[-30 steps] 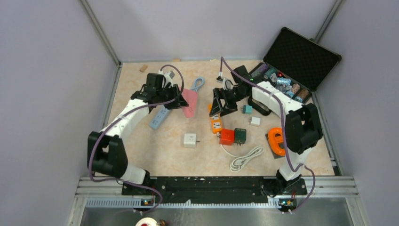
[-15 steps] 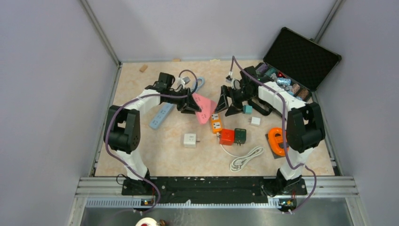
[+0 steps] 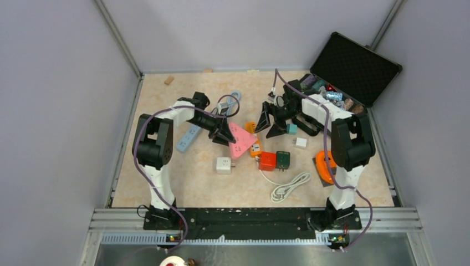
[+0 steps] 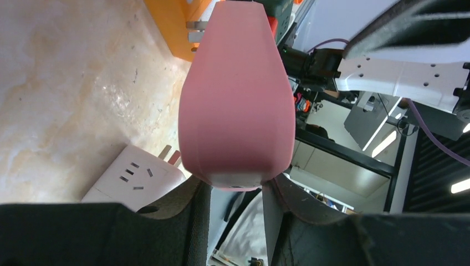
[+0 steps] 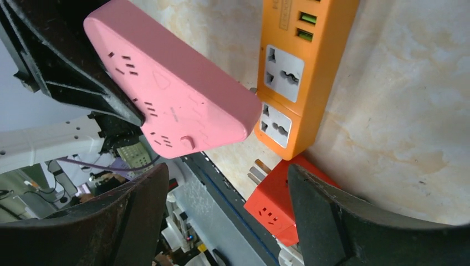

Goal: Insert the plug
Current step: Insert the plug into the socket.

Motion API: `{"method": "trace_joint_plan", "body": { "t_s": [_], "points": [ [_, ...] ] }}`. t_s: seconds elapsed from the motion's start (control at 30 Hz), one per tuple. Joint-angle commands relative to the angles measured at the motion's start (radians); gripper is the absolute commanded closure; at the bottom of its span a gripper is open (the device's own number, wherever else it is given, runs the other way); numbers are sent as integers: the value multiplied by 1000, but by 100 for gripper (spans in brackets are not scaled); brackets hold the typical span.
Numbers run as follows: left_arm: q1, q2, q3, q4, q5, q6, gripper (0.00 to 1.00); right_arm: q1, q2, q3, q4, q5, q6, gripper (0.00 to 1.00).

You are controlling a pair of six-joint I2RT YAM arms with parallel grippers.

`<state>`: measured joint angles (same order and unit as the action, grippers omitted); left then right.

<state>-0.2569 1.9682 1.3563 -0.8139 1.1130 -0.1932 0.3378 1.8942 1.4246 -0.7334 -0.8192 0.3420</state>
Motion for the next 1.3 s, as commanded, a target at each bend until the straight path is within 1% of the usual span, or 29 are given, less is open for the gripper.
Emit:
{"method": "trace_joint_plan", "body": {
  "t_s": [0.0, 0.07, 0.27, 0.37, 0.47, 0.53, 0.6, 0.67, 0.73, 0.8, 0.87, 0.9, 0.97, 1.07, 1.1, 1.27],
  "points": [
    [-2, -13, 47, -93, 85, 89, 100, -5, 50, 63, 5, -47, -1, 25],
    [-2, -13, 58, -93, 104, 89, 100, -5, 72, 72, 15, -80, 7, 27],
    [-2, -16, 91, -94, 148, 93, 100, 13, 100, 82, 51, -178, 31, 28],
    [-2, -17, 105, -93, 155, 93, 100, 34, 99, 76, 90, -243, 54, 29],
    [-2, -17, 113, -82, 147, 82, 100, 50, 81, 54, 162, -294, 111, 31],
    [-2, -17, 112, -71, 151, 74, 100, 53, 63, 31, 203, -305, 138, 35],
    [-2, -17, 108, -53, 165, 62, 100, 51, 49, 13, 227, -312, 150, 41],
    [-2, -16, 109, -47, 143, 52, 100, 50, 36, 1, 240, -313, 152, 45],
    [-2, -13, 110, -48, 133, 52, 100, 51, 24, -9, 262, -316, 161, 51],
    [-2, -10, 111, -50, 133, 51, 100, 50, 10, -13, 276, -311, 167, 53],
    [-2, -18, 109, -34, 147, 45, 100, 45, 1, -12, 271, -283, 166, 52],
    [-2, -23, 113, -34, 151, 42, 100, 40, -2, -16, 266, -266, 163, 49],
    [-2, -31, 124, -42, 161, 49, 100, 25, -8, -29, 265, -223, 168, 42],
    [-2, -36, 130, -52, 198, 60, 100, 11, -14, -61, 312, -220, 196, 31],
    [-2, -37, 130, -54, 214, 65, 100, 10, -12, -63, 317, -227, 201, 29],
    [-5, -32, 133, -68, 225, 78, 100, 12, -7, -68, 365, -284, 228, 27]
  ]
}}
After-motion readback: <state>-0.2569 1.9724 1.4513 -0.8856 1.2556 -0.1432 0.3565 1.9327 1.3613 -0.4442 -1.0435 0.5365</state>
